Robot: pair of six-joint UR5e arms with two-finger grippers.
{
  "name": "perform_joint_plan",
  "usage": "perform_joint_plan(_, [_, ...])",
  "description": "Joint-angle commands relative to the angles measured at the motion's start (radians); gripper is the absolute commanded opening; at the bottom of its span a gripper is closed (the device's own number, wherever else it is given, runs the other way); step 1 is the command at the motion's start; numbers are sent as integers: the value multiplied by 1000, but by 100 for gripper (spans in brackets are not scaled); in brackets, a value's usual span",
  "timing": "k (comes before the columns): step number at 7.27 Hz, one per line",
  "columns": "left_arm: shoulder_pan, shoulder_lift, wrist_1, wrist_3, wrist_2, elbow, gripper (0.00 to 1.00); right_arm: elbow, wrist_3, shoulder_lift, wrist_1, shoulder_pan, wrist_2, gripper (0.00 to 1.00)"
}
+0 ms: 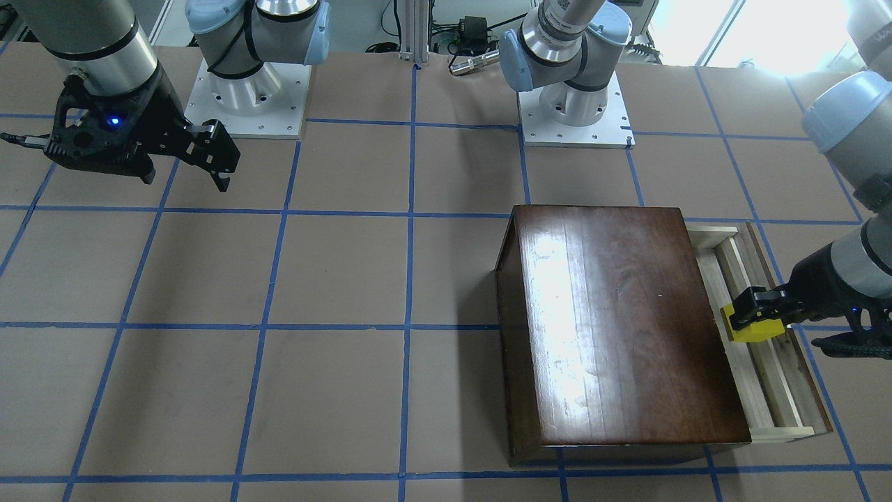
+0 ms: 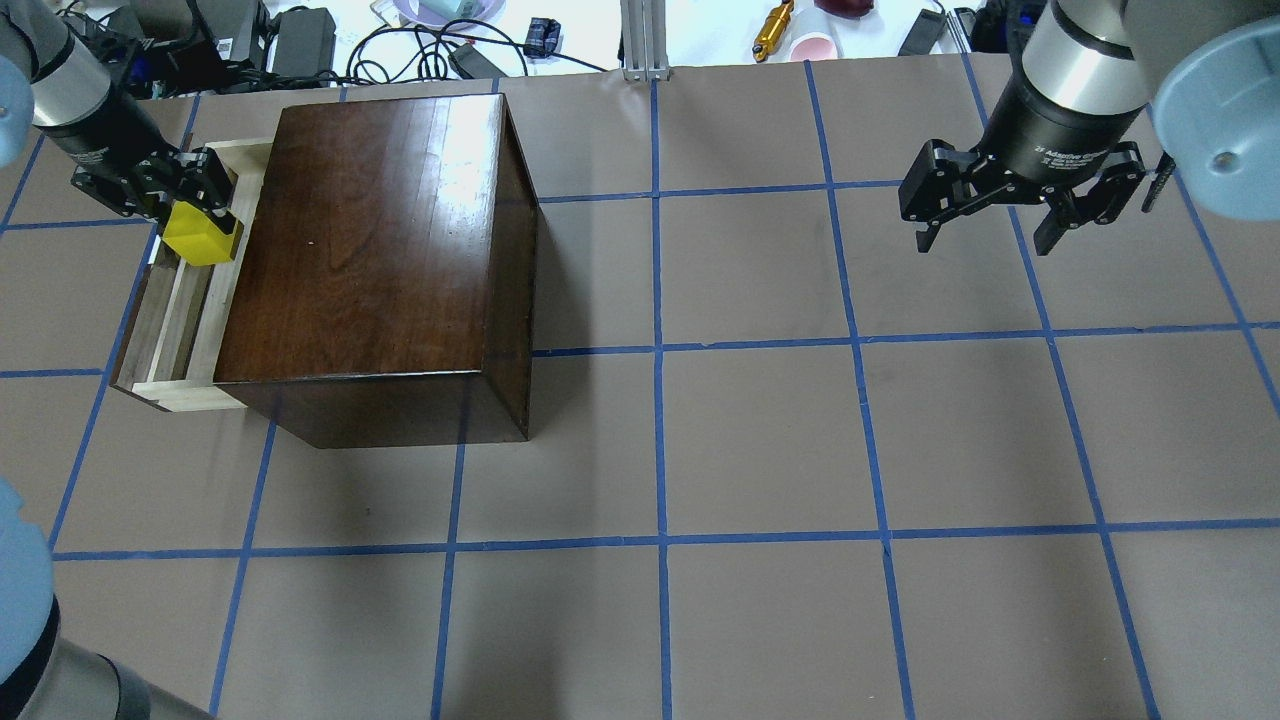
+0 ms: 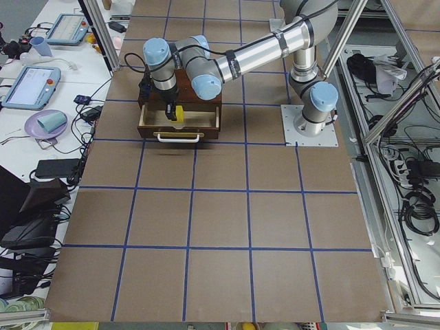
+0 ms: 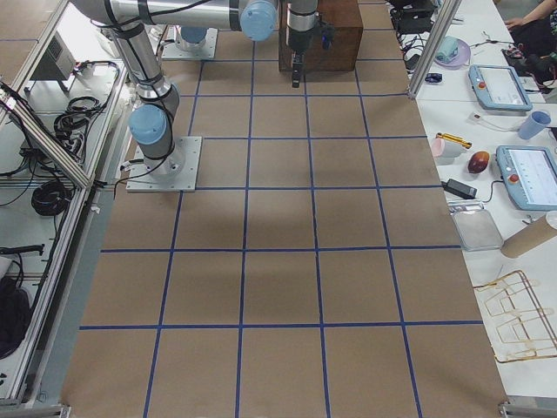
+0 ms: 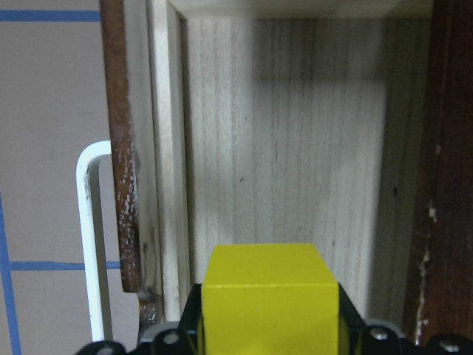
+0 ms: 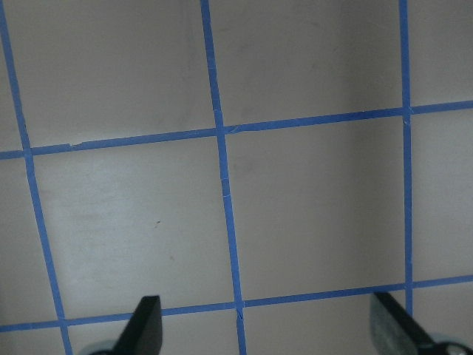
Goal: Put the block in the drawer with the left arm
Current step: 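Lower the cube into the drawer and open the left gripper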
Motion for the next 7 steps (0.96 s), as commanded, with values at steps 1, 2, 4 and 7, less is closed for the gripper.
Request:
perform_joint_plan(1, [3,5,-4,-1,0,3,100,0,0,0,0,0,0,100])
perform_joint_plan(2, [3,7,-6,-1,2,7,100,0,0,0,0,0,0,100])
perform_joint_plan(4, [-3,52,-35,-2,3,18,100,0,0,0,0,0,0,100])
perform_joint_plan(7, [-16,222,-174,-93,8,24,100,0,0,0,0,0,0,100])
